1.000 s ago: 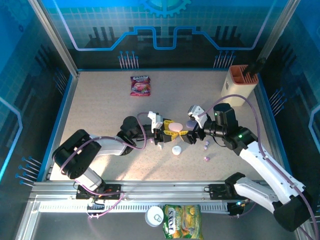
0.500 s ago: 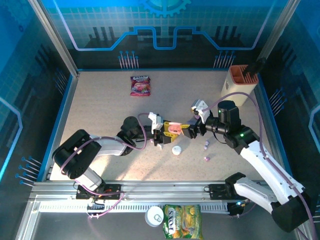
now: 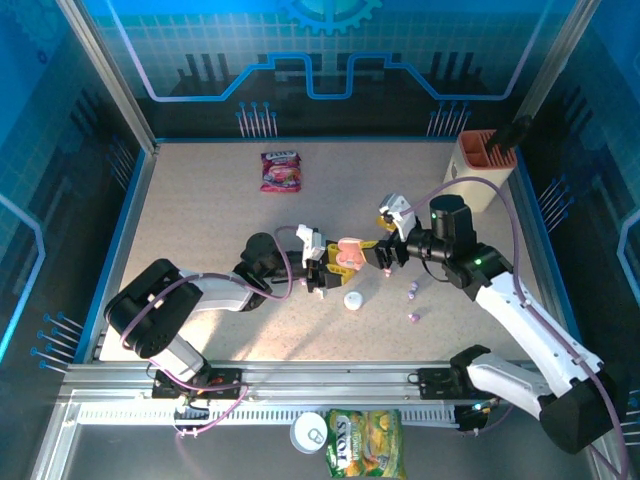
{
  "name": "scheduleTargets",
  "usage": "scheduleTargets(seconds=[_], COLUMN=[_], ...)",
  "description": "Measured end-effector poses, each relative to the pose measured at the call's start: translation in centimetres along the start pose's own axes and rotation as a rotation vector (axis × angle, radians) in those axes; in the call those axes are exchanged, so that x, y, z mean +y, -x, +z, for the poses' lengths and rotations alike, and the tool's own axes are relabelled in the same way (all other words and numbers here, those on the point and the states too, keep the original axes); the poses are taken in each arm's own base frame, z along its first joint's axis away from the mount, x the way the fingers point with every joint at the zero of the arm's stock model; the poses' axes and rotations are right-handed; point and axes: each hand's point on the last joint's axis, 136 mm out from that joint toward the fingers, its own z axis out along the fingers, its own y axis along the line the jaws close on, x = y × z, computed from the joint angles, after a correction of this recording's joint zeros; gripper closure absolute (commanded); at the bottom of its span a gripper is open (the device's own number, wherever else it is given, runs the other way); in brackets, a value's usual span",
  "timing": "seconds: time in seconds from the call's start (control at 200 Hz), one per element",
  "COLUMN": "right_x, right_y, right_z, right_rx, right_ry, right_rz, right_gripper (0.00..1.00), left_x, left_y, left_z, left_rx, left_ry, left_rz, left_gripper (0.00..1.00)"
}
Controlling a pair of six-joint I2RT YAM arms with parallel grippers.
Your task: Insert the wireless bluetooth earbuds into the charging case
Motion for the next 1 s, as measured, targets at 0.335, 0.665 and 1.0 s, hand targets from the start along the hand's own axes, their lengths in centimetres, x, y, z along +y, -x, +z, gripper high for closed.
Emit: scheduleTargets(seconds=[0.335,0.665,1.0], right_x=[1.8,2.8,2.7], right_y=[-0.4,-0.7,-0.5], right_z=[0.9,1.2,1.0], right_rx=[0.010,0.011,-0.032], right_ry=[0.146,0.221,0.178], right_rz=[0.018,-0.023,-0.100], right_gripper=[0.59,0.92,1.00], left_x=[-0.4,-0.4,-0.5], left_y=[-0.2,-0.4,0.0], left_z=[0.0,0.0,0.0], left_rx=[0.009,0.017,0.008], left_ry=[-0.021,-0.022,-0.023], left_rz=[-0.006,-0.019,-0.030], left_gripper=[0.68,0.68,0.48])
